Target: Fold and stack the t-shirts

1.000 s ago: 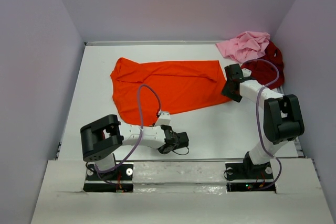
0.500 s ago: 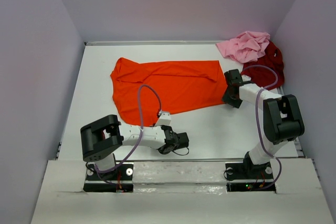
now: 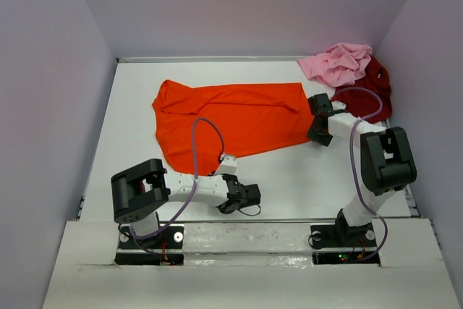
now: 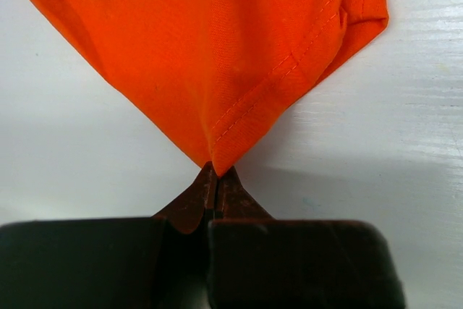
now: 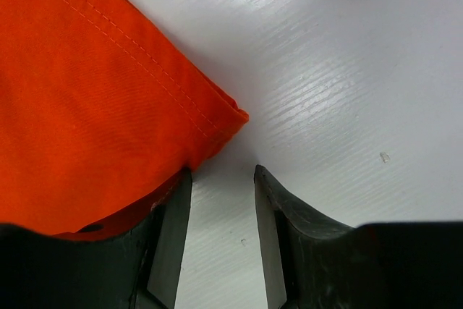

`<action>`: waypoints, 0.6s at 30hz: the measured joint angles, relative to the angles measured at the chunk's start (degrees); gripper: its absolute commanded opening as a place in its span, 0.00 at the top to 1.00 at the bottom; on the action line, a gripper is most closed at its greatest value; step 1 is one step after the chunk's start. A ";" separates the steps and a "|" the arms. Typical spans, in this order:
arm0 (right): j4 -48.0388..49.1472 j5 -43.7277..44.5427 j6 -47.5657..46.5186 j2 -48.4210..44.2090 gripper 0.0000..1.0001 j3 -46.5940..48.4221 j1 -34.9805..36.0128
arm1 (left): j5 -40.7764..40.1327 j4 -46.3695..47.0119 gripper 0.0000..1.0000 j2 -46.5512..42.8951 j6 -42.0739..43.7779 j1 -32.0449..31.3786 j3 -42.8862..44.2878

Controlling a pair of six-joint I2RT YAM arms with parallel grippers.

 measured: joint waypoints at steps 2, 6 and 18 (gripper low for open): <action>0.11 0.07 0.00 0.20 0.52 0.20 -0.04 | 0.00 0.02 1.00 0.00 0.17 -0.13 0.00; 0.17 0.11 -0.15 0.22 0.46 0.28 -0.20 | 0.00 0.02 1.00 0.02 0.33 -0.17 0.00; -0.28 1.38 -0.22 -6.71 0.44 0.33 -0.48 | 0.02 0.02 1.00 0.02 0.42 -0.22 0.00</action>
